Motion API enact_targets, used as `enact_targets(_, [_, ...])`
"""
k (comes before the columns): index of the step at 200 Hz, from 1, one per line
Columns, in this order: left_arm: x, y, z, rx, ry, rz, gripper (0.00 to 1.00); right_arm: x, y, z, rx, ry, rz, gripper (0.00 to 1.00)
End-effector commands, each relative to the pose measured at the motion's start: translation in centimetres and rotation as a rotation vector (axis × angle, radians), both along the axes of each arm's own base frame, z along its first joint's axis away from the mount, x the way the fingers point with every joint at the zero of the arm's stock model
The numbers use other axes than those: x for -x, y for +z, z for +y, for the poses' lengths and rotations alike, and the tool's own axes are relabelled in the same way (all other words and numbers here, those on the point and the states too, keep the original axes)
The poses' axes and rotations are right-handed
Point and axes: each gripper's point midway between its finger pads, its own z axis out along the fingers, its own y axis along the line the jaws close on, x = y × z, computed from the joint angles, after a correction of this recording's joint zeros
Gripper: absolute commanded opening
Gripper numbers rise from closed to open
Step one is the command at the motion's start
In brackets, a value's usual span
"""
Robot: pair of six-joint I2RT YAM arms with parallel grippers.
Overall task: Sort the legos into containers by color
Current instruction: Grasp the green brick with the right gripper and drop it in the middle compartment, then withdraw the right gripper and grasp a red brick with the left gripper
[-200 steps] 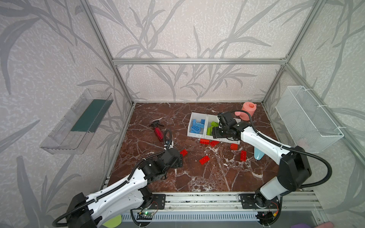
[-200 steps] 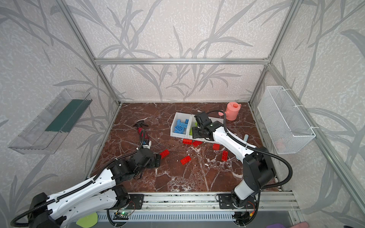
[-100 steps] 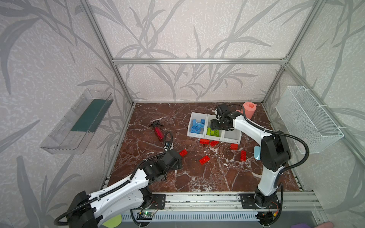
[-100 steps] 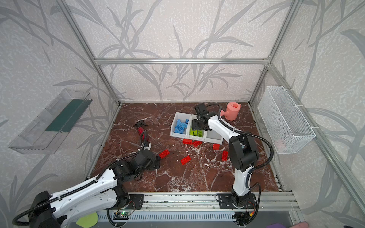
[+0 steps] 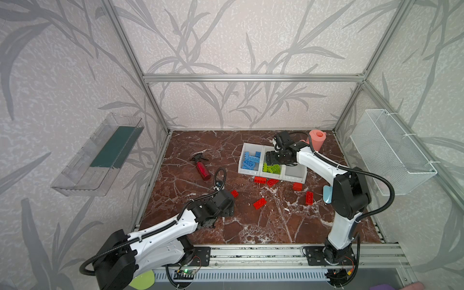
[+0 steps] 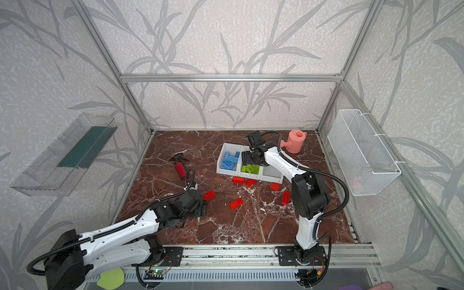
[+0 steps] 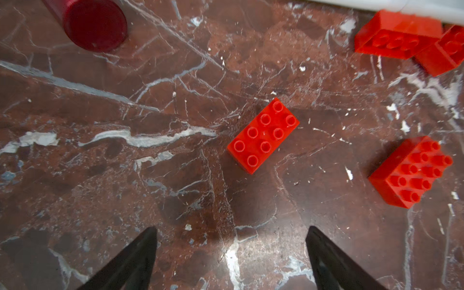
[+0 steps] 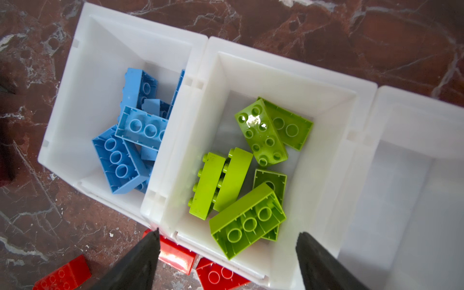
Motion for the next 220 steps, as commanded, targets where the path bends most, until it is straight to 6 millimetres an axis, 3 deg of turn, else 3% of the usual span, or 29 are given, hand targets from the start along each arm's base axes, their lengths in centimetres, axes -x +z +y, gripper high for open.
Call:
enact_targets(1, [-0.8, 0.0, -0.9, -0.021, -0.017, 0.015, 0.90, 1.1, 2.5, -0.2, -0.048, 0.016, -0.056, 0.86])
enact_targets(62, [-3.0, -2.8, -1.7, -0.139, 0.011, 0.133, 0.84, 5.2, 3.6, -1.4, -0.118, 0.022, -0.099, 0.86])
enact_targets(107, [-4.3, -3.9, -1.3, -0.149, 0.058, 0.178, 0.72, 8.6, 4.4, -2.5, -0.152, 0.031, -0.111, 0.86])
enact_targets(139, [-5.0, -4.5, -1.2, -0.147, 0.078, 0.212, 0.70, 10.7, 5.3, -3.3, -0.161, 0.040, -0.140, 0.86])
enact_targets(193, [-6.3, -5.2, -1.9, -0.145, 0.081, 0.242, 0.65, 12.6, 5.8, -4.1, -0.158, 0.051, -0.148, 0.85])
enact_targets(220, [-6.2, -5.6, -2.3, -0.130, 0.081, 0.260, 0.57, 13.2, 6.4, -4.4, -0.163, 0.054, -0.166, 0.85])
